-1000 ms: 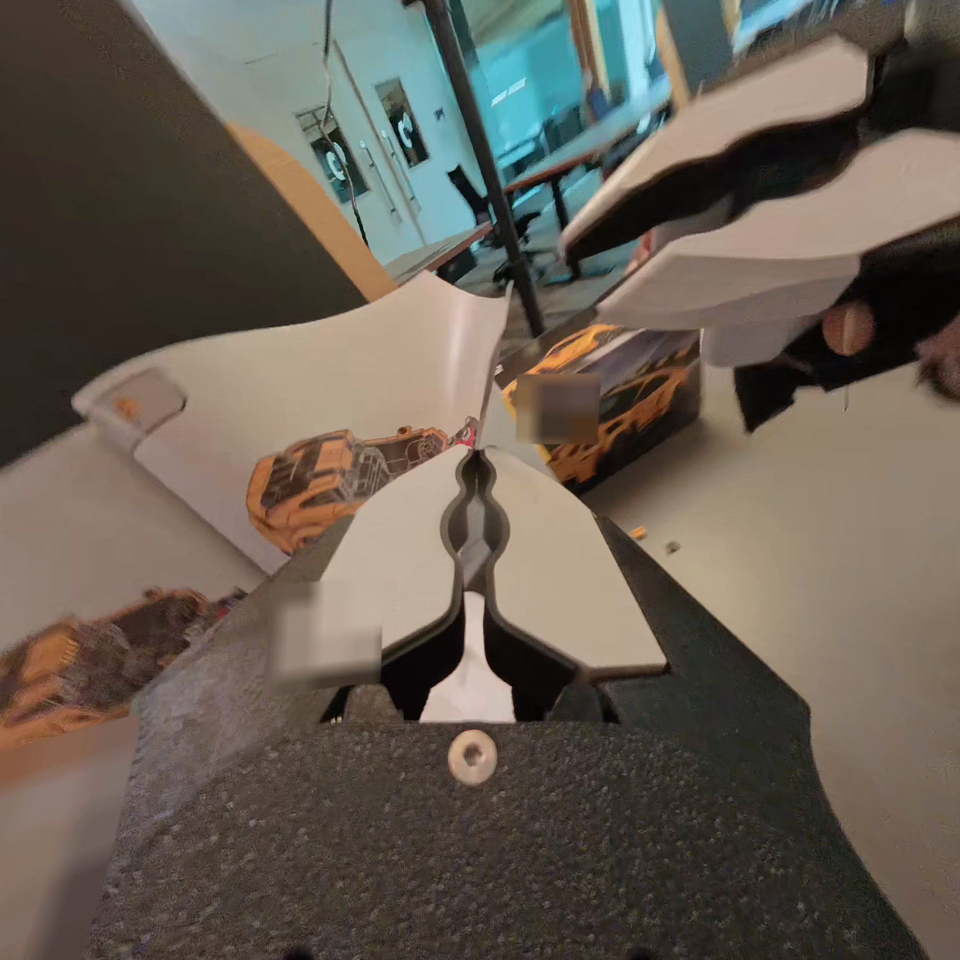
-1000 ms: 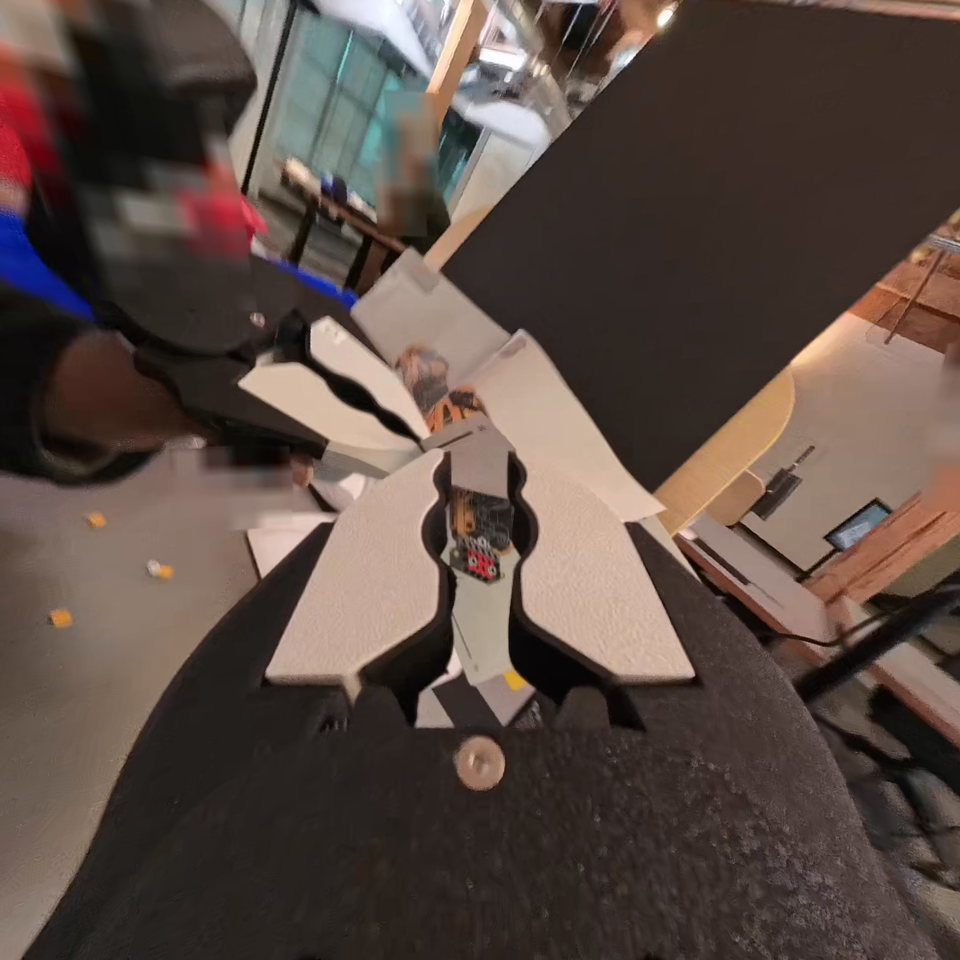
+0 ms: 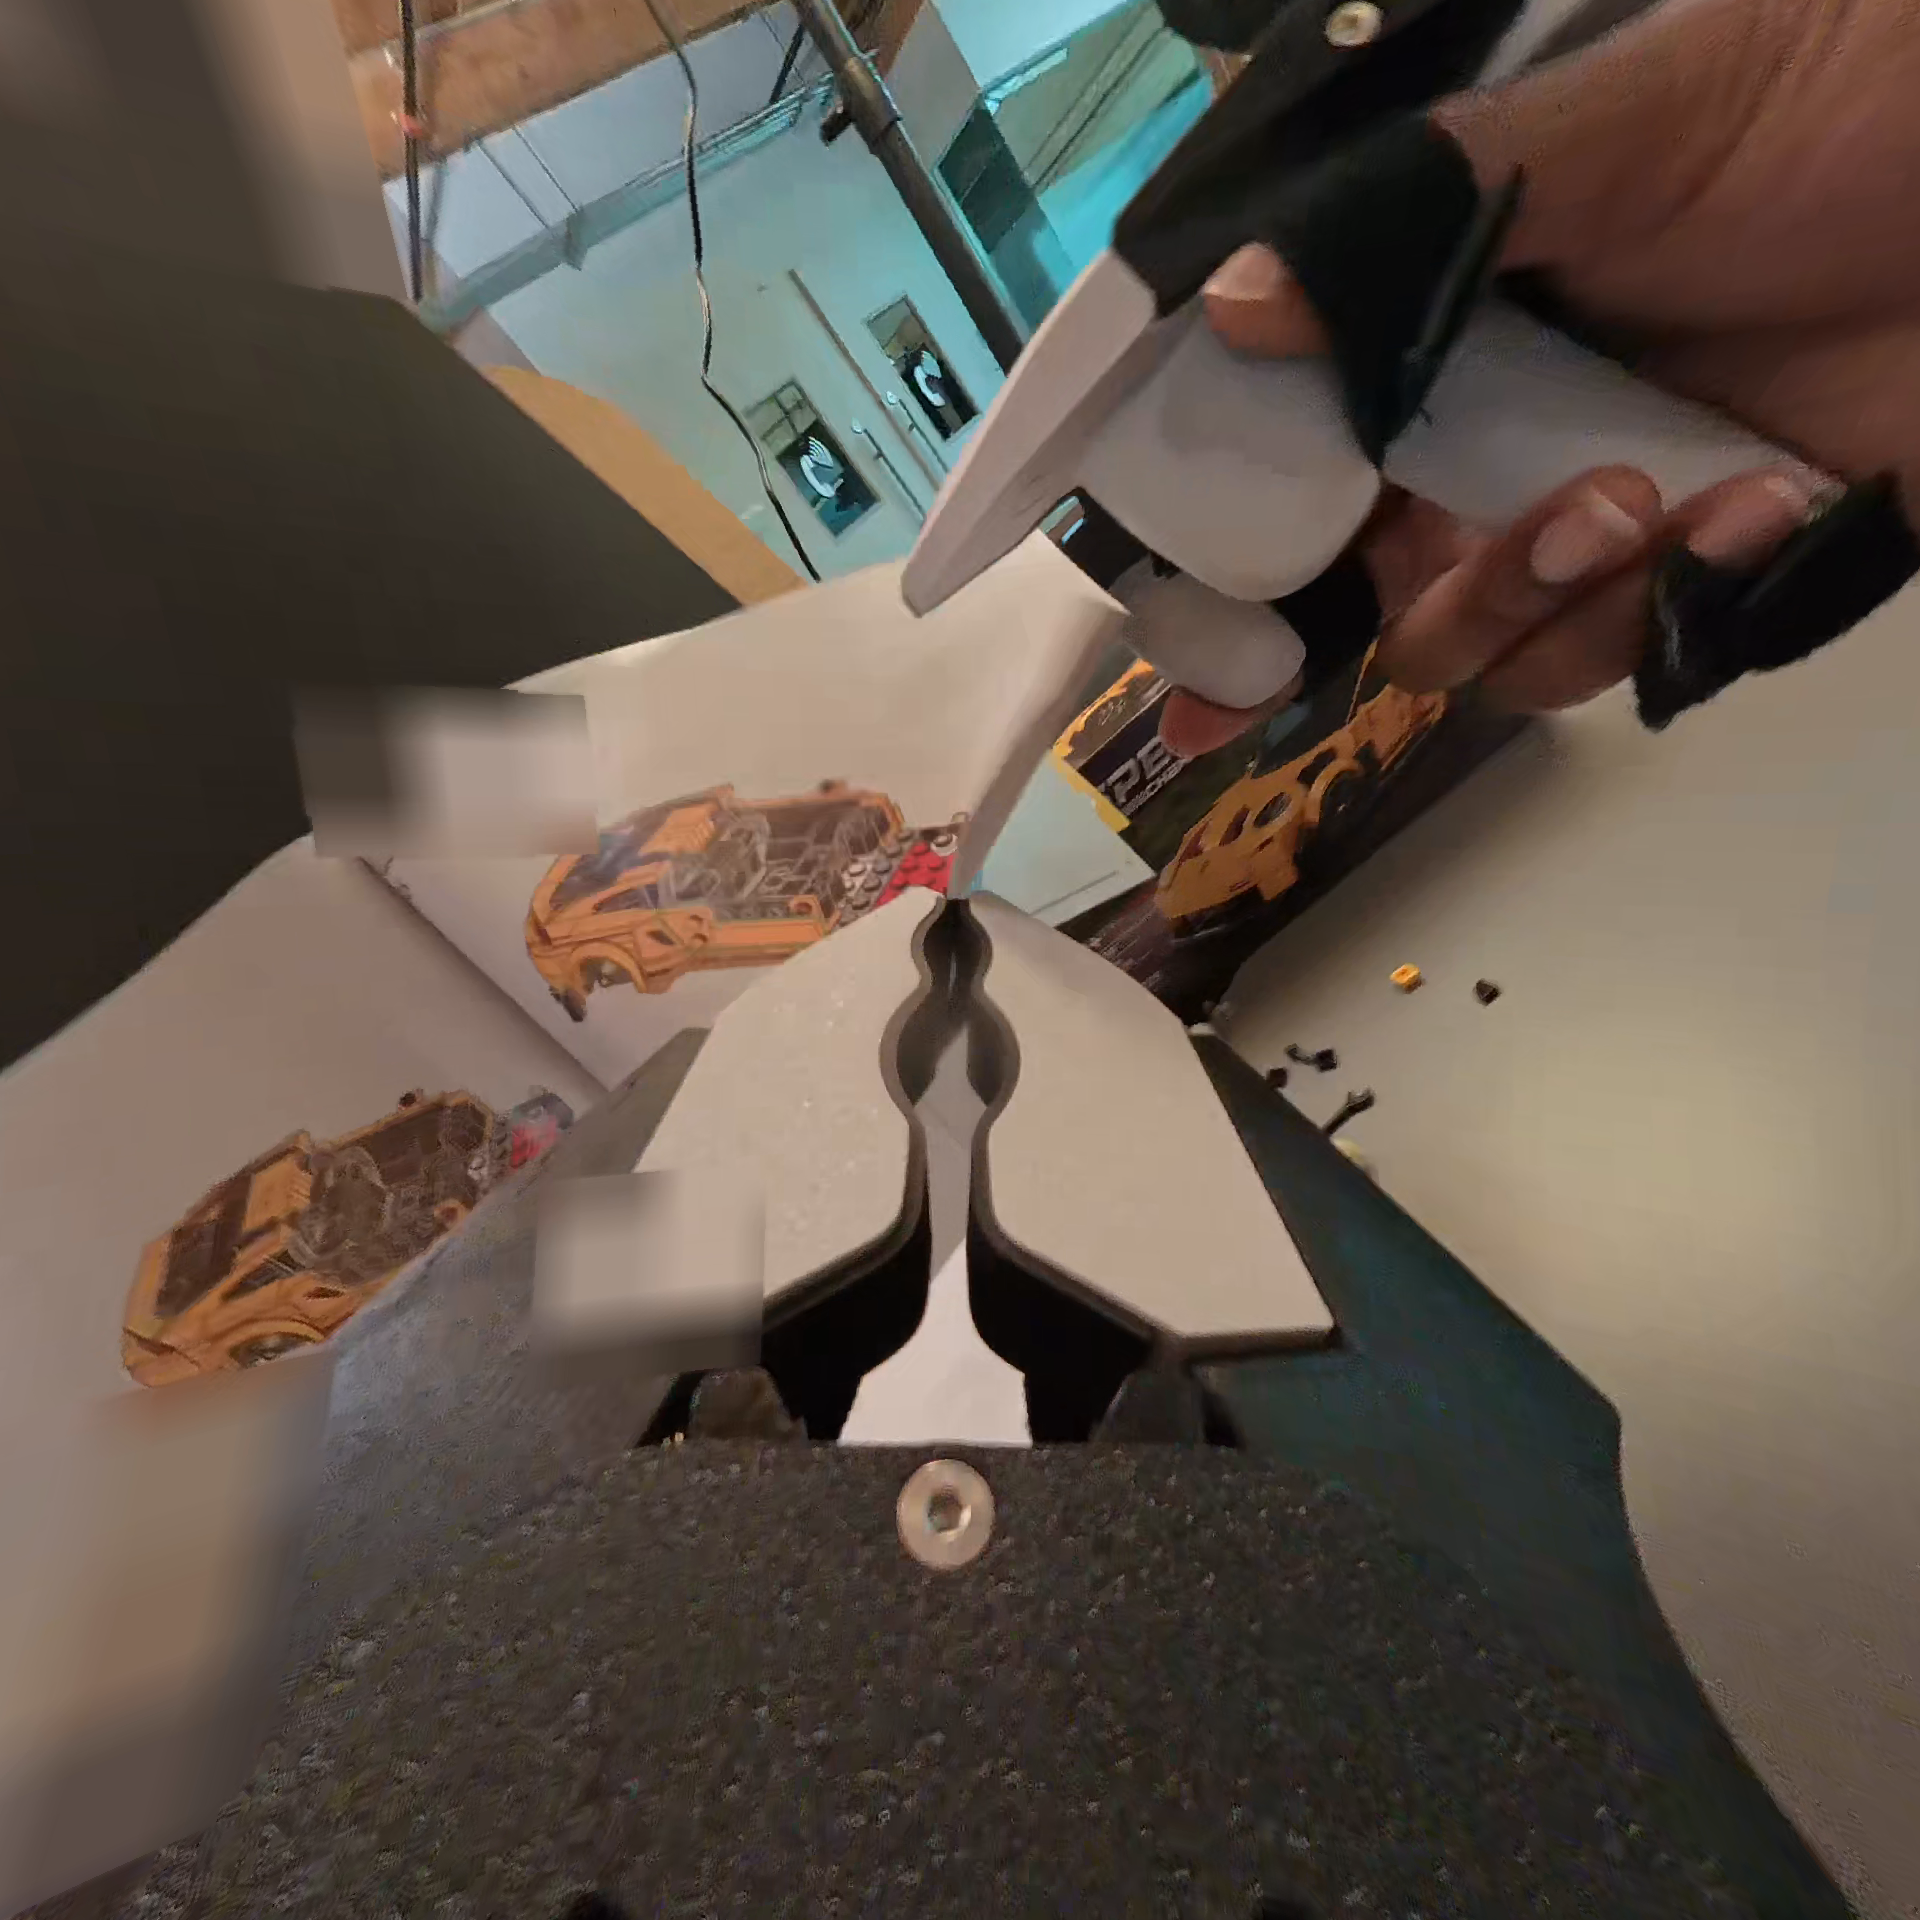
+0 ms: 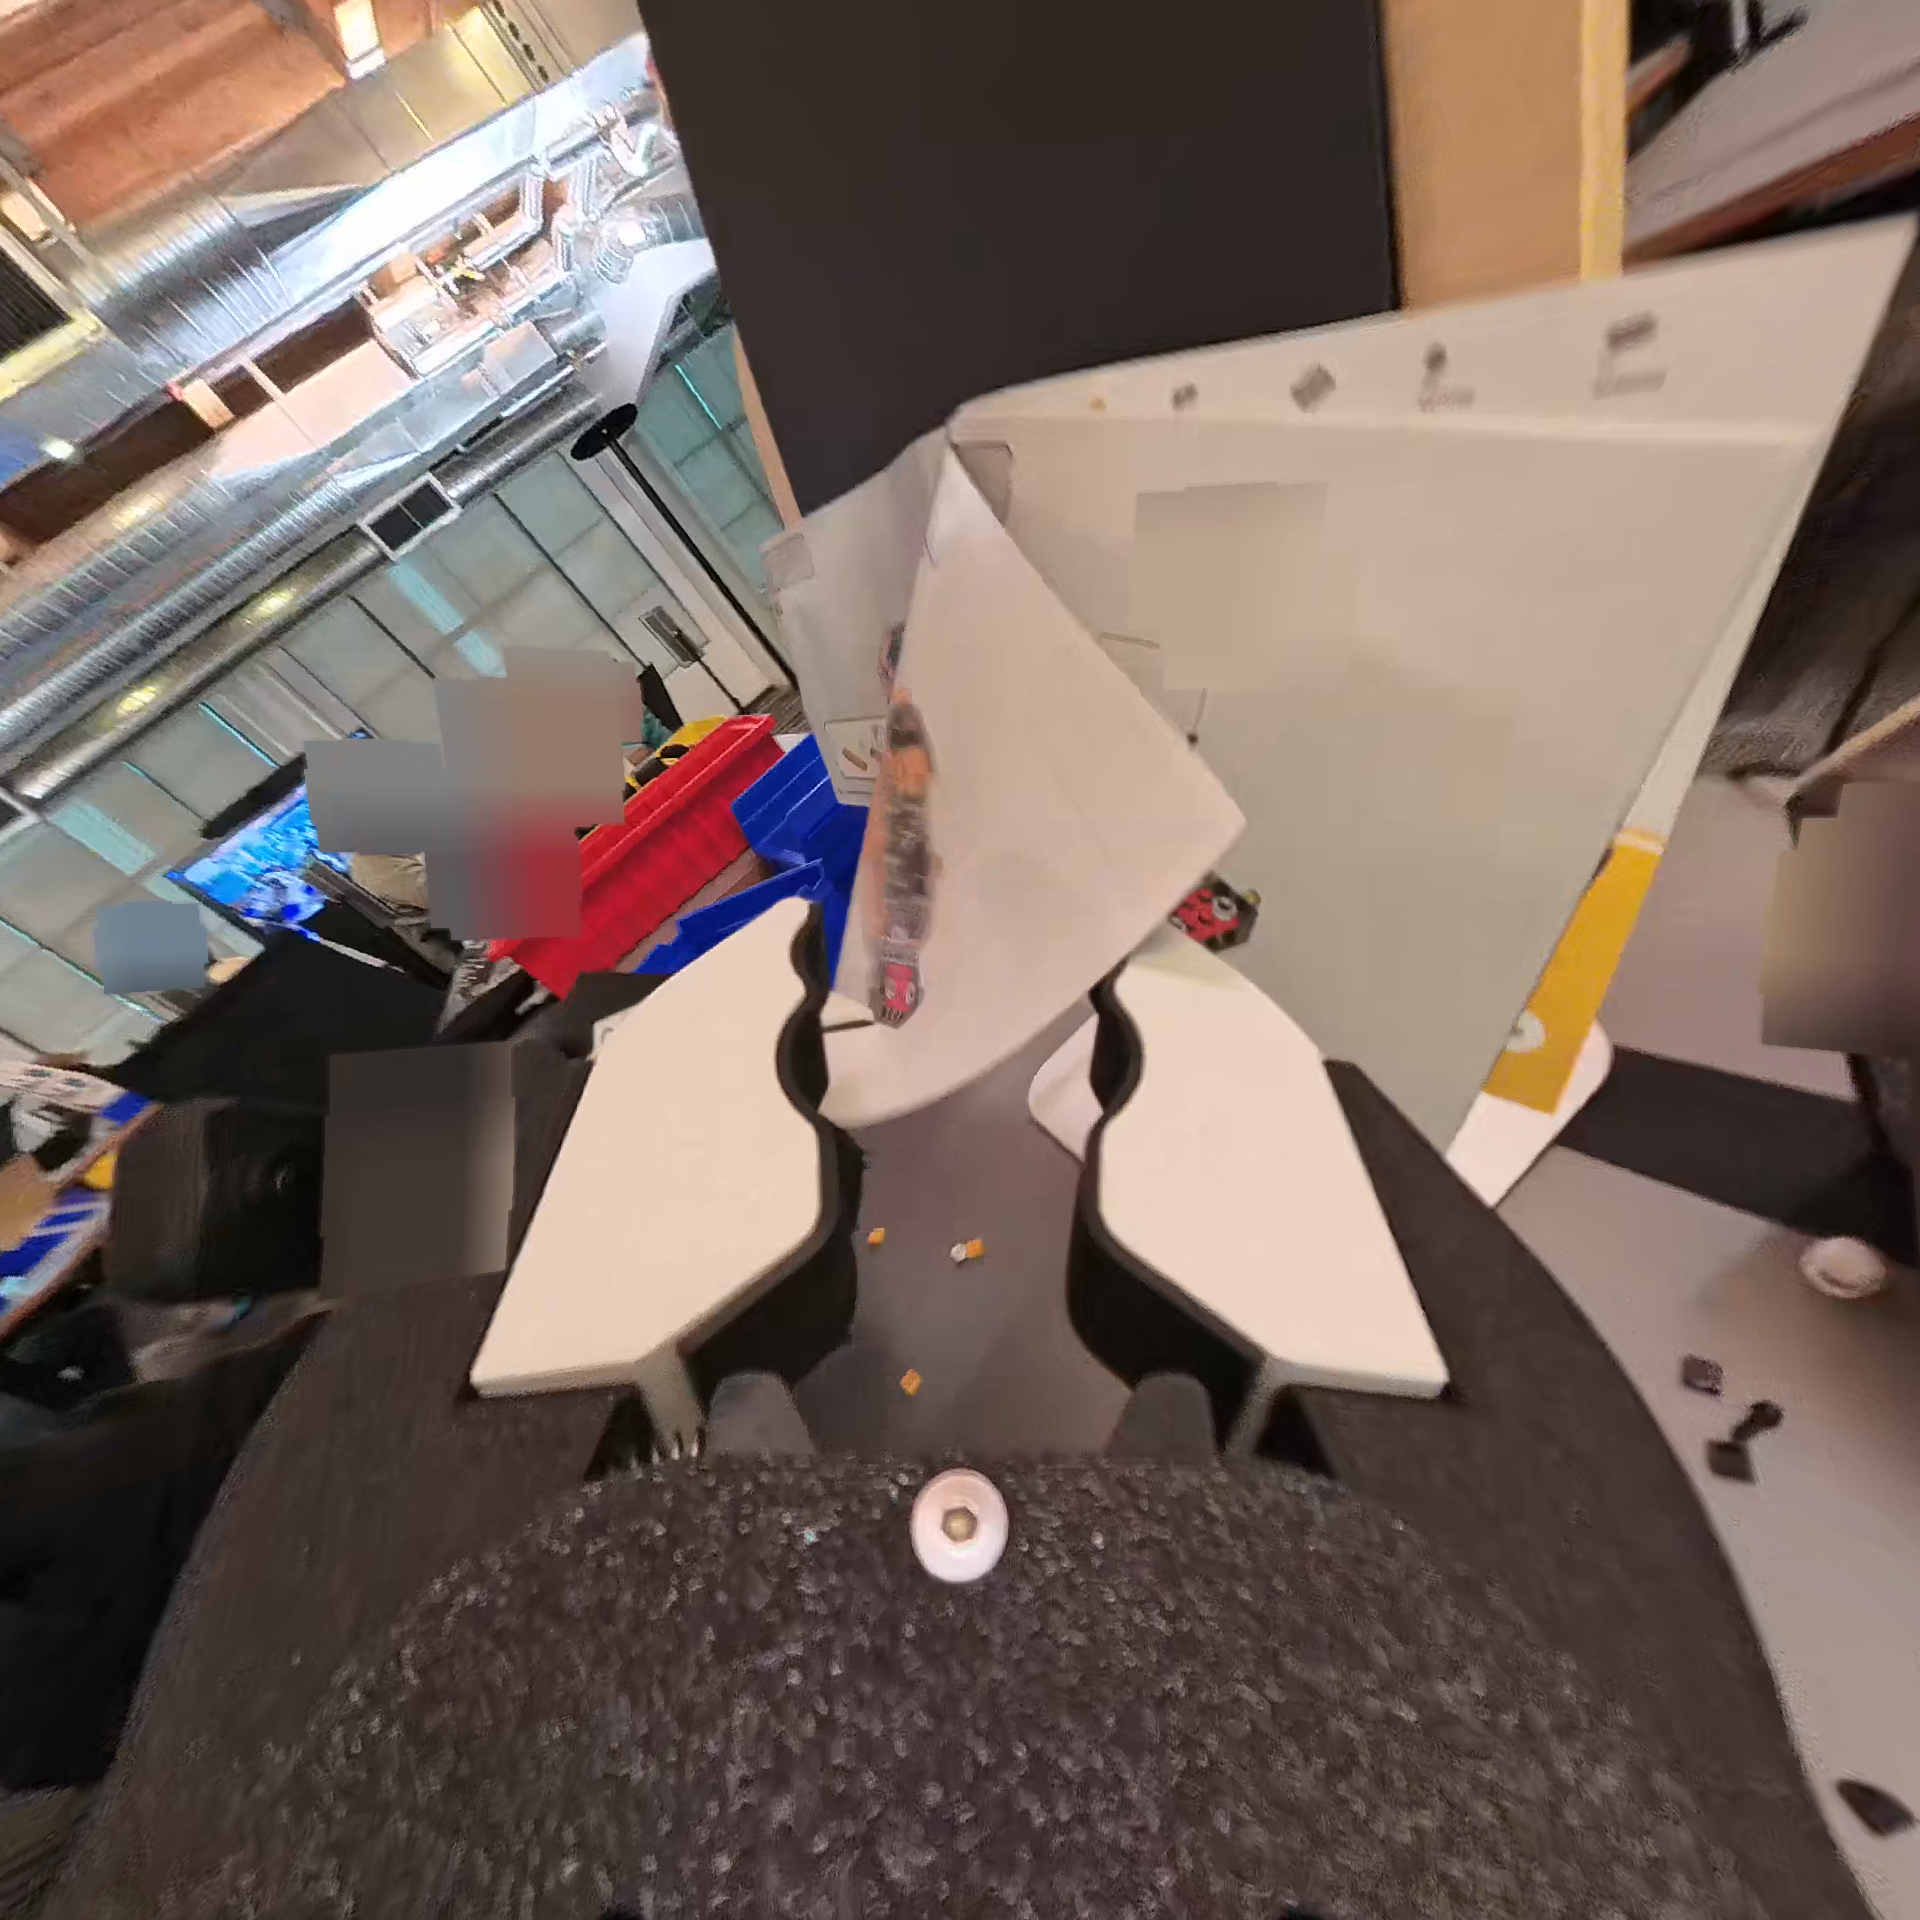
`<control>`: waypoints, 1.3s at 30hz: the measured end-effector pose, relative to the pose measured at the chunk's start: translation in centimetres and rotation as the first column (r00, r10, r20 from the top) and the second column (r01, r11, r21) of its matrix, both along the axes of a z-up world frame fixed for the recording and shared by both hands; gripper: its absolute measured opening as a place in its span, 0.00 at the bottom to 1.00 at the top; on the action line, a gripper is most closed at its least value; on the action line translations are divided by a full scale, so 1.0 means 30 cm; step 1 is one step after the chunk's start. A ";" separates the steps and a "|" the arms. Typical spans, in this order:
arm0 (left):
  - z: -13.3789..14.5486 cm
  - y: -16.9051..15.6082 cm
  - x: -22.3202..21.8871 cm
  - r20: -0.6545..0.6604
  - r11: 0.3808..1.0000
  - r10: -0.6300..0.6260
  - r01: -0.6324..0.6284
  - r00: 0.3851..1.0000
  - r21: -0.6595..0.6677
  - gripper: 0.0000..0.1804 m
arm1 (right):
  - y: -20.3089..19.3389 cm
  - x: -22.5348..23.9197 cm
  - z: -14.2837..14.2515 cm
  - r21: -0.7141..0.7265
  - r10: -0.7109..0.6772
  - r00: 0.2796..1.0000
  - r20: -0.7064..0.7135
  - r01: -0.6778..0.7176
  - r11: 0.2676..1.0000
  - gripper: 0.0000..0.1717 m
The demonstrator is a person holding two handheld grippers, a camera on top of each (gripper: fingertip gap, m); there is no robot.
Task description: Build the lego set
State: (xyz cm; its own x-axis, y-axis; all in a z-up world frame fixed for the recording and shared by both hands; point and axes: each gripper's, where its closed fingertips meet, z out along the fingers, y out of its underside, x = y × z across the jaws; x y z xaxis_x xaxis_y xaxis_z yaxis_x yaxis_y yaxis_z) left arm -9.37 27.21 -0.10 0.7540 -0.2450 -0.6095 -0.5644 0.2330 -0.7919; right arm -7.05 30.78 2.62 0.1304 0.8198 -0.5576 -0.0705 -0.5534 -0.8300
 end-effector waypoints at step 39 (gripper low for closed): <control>-0.031 0.147 -0.507 -0.183 0.839 0.384 -0.425 0.905 -0.341 0.00 | -0.015 0.025 0.143 0.198 0.076 0.997 0.000 -0.075 0.977 0.00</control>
